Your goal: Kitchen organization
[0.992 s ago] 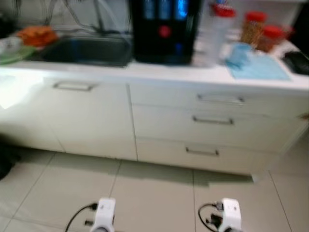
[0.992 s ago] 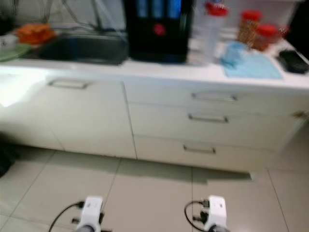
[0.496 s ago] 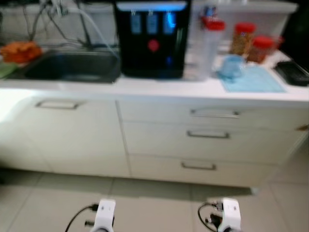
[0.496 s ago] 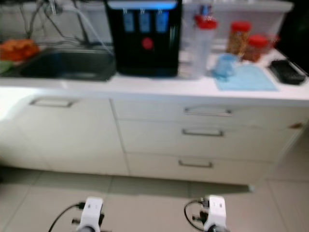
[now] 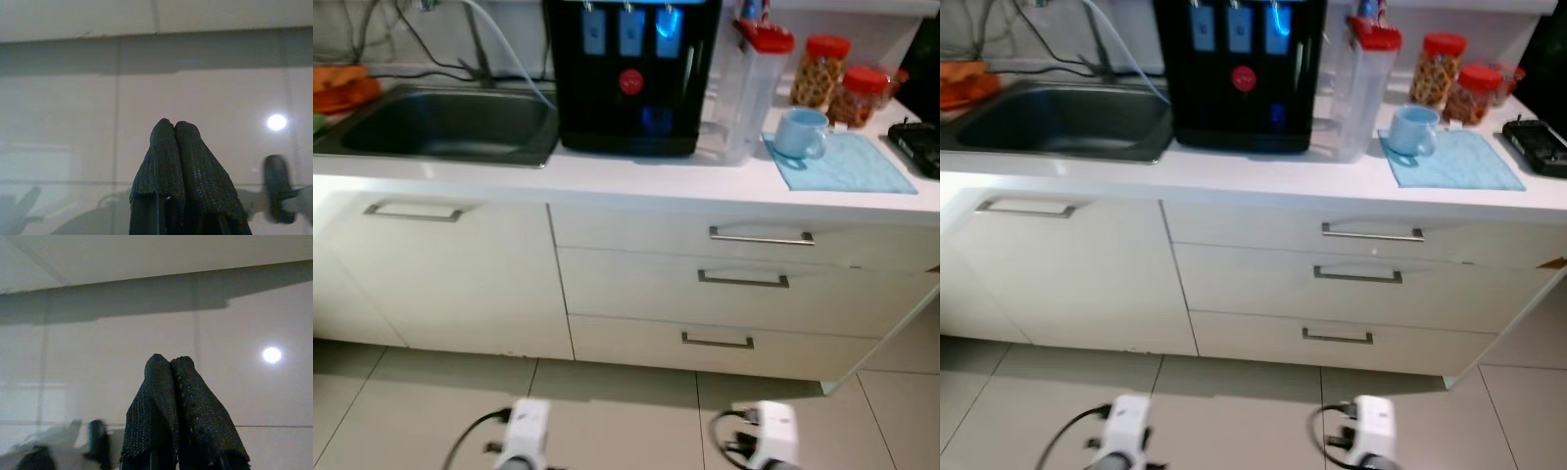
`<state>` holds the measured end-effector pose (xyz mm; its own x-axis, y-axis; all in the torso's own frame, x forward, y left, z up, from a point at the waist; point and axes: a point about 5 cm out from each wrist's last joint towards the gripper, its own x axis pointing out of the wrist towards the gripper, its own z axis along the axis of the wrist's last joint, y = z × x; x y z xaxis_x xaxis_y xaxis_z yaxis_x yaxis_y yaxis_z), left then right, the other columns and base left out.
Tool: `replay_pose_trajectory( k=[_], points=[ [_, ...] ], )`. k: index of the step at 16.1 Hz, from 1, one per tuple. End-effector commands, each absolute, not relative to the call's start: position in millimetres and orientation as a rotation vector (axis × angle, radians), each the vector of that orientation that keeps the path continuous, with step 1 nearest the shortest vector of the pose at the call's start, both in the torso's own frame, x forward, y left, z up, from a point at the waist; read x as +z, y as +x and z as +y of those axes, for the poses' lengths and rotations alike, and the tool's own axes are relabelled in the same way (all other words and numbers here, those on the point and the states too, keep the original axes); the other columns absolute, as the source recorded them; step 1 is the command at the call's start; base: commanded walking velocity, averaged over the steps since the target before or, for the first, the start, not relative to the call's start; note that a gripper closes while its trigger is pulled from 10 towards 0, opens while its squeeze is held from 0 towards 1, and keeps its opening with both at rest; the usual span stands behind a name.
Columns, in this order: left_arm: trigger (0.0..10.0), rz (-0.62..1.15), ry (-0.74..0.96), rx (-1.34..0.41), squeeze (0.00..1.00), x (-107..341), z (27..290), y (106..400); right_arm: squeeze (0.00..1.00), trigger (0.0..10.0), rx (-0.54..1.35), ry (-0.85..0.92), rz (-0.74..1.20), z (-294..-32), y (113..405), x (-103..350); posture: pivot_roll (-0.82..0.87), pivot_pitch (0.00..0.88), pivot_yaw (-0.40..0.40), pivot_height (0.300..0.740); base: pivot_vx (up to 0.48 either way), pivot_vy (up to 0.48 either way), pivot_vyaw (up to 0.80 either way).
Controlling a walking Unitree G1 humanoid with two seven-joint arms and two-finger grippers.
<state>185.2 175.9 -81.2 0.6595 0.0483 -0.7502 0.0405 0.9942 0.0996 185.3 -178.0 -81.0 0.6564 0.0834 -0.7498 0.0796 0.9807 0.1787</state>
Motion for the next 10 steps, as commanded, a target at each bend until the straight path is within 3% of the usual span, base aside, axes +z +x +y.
replay_pose_trajectory(
  k=[1,4,10],
  points=[
    [10.0,0.856,0.1,0.015,0.0,-81.7,174.7,184.8,0.0,10.0,-0.011,0.206,0.865,-181.9,183.3,-81.8,-0.02,0.0,0.036,0.74,0.0,0.0,0.0],
    [10.0,0.868,0.094,0.031,0.0,-82.5,176.2,183.7,0.0,10.0,-0.011,0.207,0.865,-182.0,183.9,-81.5,-0.02,0.0,0.035,0.74,0.0,0.0,0.0],
    [10.0,0.873,0.088,0.033,0.0,-83.0,176.8,182.6,0.0,10.0,-0.012,0.215,0.86,-180.7,184.5,-81.3,-0.02,0.0,0.032,0.74,0.0,0.279,0.0]
  ],
)
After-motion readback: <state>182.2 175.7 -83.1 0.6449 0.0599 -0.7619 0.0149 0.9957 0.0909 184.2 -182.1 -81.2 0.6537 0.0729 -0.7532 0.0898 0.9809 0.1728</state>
